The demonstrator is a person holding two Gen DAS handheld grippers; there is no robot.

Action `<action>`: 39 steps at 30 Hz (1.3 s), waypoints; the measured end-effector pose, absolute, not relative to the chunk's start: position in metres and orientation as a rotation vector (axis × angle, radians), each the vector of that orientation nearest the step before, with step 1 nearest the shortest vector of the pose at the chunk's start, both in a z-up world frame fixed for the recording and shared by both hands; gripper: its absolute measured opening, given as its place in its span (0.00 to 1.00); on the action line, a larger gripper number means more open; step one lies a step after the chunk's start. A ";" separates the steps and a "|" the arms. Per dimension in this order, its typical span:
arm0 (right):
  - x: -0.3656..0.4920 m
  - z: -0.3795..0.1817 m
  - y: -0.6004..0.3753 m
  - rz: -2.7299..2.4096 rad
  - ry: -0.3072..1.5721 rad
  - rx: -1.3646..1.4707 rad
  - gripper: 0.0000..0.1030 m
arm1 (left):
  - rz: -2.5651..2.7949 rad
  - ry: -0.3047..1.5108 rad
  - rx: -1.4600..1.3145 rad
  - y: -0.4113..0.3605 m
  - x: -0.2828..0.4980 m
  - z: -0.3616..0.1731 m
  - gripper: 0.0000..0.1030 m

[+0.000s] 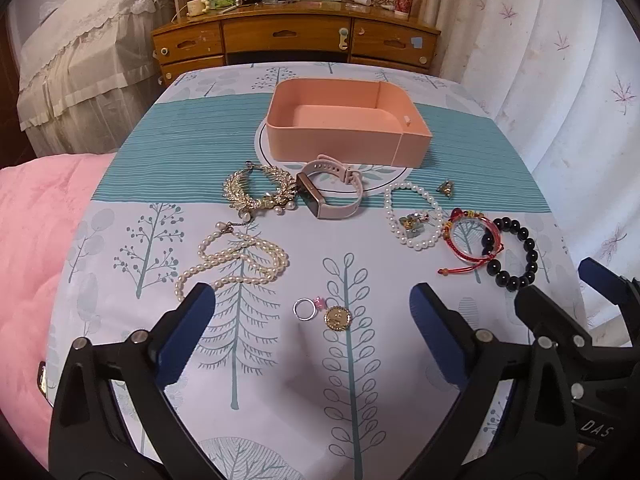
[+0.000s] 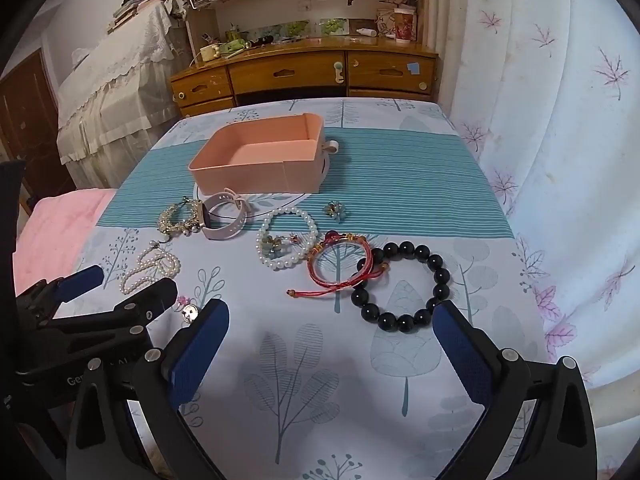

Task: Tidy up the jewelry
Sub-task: 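Move right tool toward black bead bracelet while left tool approaches red string bracelet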

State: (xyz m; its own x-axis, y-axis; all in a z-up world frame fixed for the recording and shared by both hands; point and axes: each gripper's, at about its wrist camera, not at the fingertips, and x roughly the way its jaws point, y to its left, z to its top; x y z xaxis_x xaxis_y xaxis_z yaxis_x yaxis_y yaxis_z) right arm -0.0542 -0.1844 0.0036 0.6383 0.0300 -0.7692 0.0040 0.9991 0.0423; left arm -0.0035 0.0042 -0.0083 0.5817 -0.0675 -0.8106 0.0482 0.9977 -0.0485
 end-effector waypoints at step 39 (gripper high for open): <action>-0.053 0.021 -0.206 0.038 0.826 -0.016 0.99 | -0.107 0.948 0.027 -0.020 0.007 -0.001 0.93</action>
State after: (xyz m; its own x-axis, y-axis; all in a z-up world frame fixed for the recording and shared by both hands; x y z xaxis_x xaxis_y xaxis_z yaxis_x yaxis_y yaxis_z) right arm -0.0530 -0.2057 0.0210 0.6769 0.0272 -0.7356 -0.0399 0.9992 0.0002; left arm 0.0075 -0.0195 -0.0007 0.5788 -0.0794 -0.8116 0.1031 0.9944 -0.0237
